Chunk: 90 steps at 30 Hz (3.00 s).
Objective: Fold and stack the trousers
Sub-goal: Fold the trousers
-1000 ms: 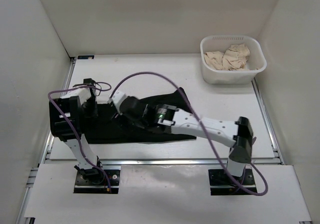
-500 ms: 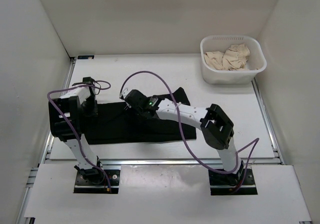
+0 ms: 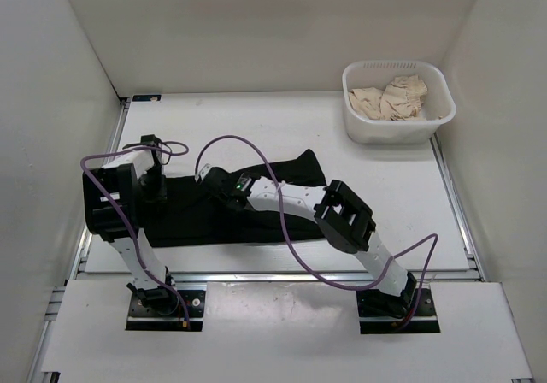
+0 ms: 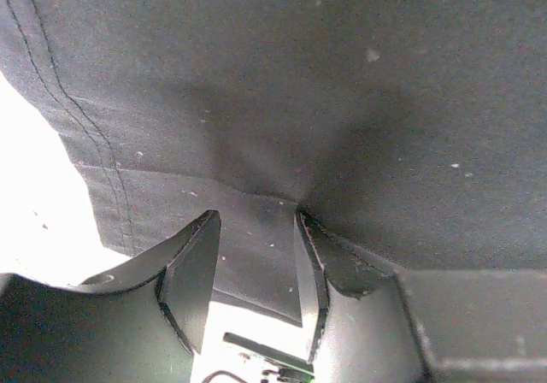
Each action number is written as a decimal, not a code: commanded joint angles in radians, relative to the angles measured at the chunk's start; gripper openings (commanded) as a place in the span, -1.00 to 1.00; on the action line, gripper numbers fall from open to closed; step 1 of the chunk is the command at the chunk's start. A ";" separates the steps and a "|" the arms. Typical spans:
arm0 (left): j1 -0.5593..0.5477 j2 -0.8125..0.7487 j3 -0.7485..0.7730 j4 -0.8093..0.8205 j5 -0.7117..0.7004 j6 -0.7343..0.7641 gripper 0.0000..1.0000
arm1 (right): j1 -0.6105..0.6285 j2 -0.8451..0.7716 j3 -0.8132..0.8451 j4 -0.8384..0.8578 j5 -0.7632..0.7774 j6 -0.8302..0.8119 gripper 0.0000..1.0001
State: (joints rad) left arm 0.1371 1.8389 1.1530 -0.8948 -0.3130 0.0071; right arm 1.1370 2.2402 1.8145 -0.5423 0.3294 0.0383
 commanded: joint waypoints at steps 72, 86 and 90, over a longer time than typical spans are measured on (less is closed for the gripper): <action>0.009 -0.145 0.056 -0.105 0.066 -0.007 0.42 | -0.859 -0.786 -0.801 0.026 -0.307 0.502 -1.00; -0.289 0.161 0.195 -0.118 0.382 -0.007 0.40 | -0.237 -0.202 0.334 -0.527 -0.208 0.476 -1.00; -0.289 0.236 0.214 -0.109 0.460 -0.007 -0.07 | -0.166 0.071 0.633 -0.556 -0.357 0.405 -1.00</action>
State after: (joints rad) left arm -0.1638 2.0102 1.3674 -1.0569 0.0315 0.0013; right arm 0.9306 2.2383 2.3089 -1.0004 0.1020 0.4911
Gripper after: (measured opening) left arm 0.495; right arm 0.008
